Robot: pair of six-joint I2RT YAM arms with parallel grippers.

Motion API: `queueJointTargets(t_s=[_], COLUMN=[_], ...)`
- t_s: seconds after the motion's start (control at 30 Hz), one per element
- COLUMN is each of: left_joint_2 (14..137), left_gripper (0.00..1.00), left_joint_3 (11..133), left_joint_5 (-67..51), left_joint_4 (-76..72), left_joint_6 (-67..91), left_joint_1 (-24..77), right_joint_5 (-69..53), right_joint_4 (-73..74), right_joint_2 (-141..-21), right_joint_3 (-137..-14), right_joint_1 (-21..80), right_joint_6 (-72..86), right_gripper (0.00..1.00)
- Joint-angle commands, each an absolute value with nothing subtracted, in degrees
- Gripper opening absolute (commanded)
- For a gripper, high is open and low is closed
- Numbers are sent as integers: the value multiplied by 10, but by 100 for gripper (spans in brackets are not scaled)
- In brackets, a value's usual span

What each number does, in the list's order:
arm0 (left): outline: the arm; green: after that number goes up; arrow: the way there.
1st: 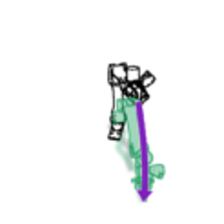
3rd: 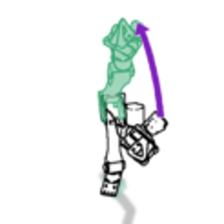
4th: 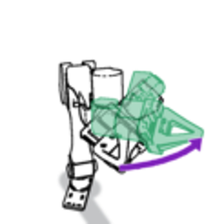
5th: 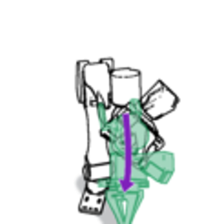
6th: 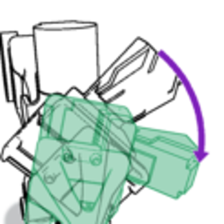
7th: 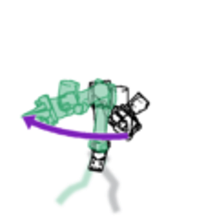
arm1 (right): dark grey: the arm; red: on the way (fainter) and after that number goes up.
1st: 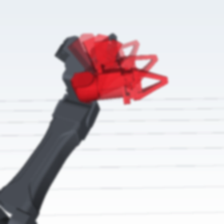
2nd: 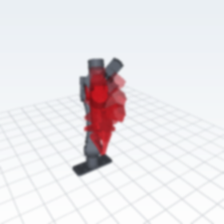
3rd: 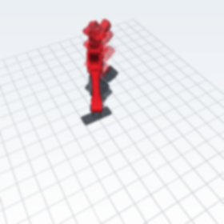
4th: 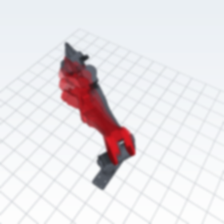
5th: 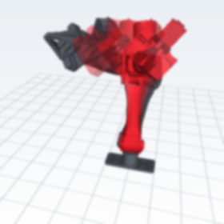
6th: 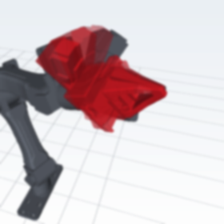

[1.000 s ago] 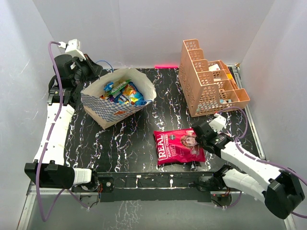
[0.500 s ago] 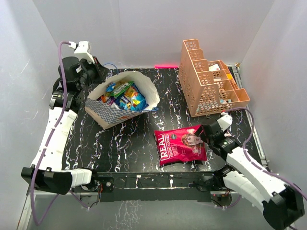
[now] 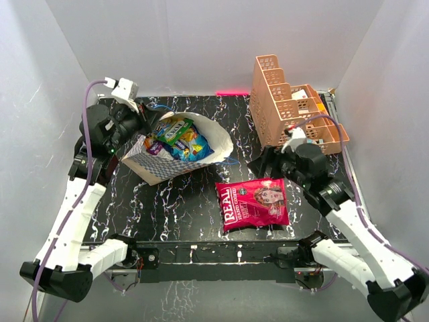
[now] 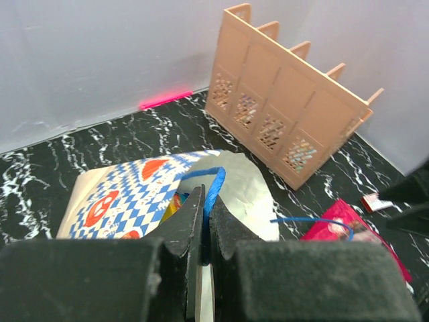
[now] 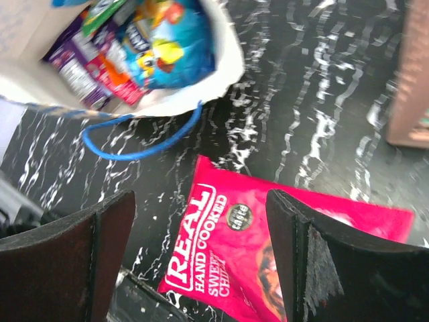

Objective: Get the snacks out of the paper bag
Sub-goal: Place the snack at the center of the board, then take out the snack from the paper bag.

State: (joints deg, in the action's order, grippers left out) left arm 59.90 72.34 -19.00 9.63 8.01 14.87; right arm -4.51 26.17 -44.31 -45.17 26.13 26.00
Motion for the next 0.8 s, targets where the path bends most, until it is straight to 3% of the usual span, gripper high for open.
queueJointTargets(t_s=[0.0,0.2,0.33,0.5,0.6,0.77], left_joint_2=[554,533,538,549,559,568], left_gripper=[0,0,0,0,0,0], left_joint_3=[676,638,653,668,679,676], left_joint_5=[-276,-293,-291,-262,-226,-175], left_joint_4=[4,-3,1,-20,-35,-78], left_joint_6=[81,85,86,105,117,119], left_joint_1=[157,157,159,160,160,160], right_joint_5=[-194,-125,-24,5,9,40], right_joint_4=[179,128,141,176,202,156], right_joint_2=[-513,-640,-757,-866,-914,-946], right_joint_3=[-520,-611,-713,-807,-835,-796], right_joint_1=[271,361,447,454,464,533], right_joint_6=[175,190,173,203,223,255], right_gripper=[80,69,68,68,49,47])
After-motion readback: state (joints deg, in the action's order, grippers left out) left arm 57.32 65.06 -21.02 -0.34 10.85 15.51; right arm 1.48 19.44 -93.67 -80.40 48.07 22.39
